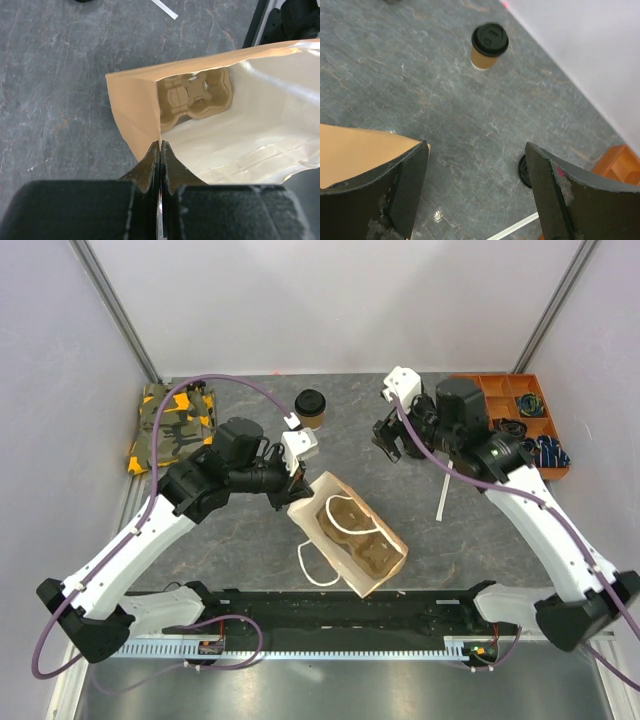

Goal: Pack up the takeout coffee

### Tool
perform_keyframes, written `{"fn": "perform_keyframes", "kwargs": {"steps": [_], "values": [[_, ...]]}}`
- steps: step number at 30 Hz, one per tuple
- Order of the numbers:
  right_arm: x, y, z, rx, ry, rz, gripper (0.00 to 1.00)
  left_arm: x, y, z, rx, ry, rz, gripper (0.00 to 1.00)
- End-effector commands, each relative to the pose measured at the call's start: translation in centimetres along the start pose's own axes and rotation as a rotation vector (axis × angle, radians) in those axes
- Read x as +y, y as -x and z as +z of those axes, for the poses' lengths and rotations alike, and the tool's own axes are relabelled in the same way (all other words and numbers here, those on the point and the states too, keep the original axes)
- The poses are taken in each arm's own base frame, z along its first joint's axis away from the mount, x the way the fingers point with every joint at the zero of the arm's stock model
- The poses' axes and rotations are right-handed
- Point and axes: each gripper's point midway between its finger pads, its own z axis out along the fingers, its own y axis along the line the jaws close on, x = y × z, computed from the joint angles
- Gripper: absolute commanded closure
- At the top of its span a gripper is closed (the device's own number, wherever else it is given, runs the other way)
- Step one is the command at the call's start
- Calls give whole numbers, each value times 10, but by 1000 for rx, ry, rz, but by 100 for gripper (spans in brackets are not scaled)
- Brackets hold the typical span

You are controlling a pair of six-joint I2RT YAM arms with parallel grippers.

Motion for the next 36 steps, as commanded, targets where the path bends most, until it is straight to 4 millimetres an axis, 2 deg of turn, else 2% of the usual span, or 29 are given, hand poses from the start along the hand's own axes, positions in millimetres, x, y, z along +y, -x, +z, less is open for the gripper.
{"fn": "perform_keyframes", "kwargs": {"steps": [1, 2, 4, 5, 6, 7, 8, 10, 12, 13, 15, 19, 22, 23, 25, 26, 28, 29, 33, 35, 36], "values": [[-6, -3, 11, 48, 75, 76, 12, 5, 10, -14, 16, 72, -82, 98], [-12, -18, 18, 100, 81, 105, 11, 4, 10, -15, 16, 71, -84, 98], [-15, -25, 23, 131, 123, 105, 11, 5, 7, -17, 41, 86, -110, 98], [-13, -46, 32, 207, 157, 130, 10, 8, 5, -17, 54, 102, -124, 98], [-14, -51, 35, 226, 182, 122, 10, 12, 3, -16, 70, 117, -145, 98], [-17, -50, 37, 226, 195, 123, 10, 13, 3, -17, 74, 123, -153, 98], [-18, -58, 44, 249, 208, 141, 10, 12, 1, -17, 83, 119, -160, 98], [-22, -59, 50, 258, 210, 136, 10, 12, -10, -13, 134, 114, -201, 98], [-24, -69, 59, 295, 210, 151, 10, 23, -18, -13, 159, 140, -264, 98], [-27, -67, 62, 296, 204, 155, 10, 26, -20, -10, 167, 125, -289, 98], [-31, -71, 65, 306, 199, 175, 9, 36, -18, -10, 159, 135, -344, 98], [-36, -75, 67, 317, 192, 174, 9, 39, -16, -5, 153, 124, -341, 93], [-41, -74, 68, 315, 181, 176, 9, 42, -13, -4, 139, 135, -329, 79], [-43, -75, 70, 320, 178, 186, 8, 43, -10, -4, 129, 134, -324, 64], [-43, -71, 69, 313, 186, 195, 8, 43, 2, -9, 93, 135, -309, 46], [-43, -70, 68, 310, 189, 196, 8, 46, 7, -13, 74, 143, -310, 24], [-42, -65, 65, 296, 200, 200, 7, 49, 25, -20, 17, 137, -303, 11], [-41, -62, 63, 287, 210, 199, 7, 55, 30, -24, -1, 150, -309, 1], [-38, -51, 50, 249, 222, 219, 5, 73, 77, -44, -119, 171, -322, 0], [-36, -45, 42, 234, 216, 219, 5, 86, 93, -54, -163, 207, -334, 0], [-36, -44, 39, 231, 209, 223, 5, 95, 95, -52, -165, 220, -353, 0]]}}
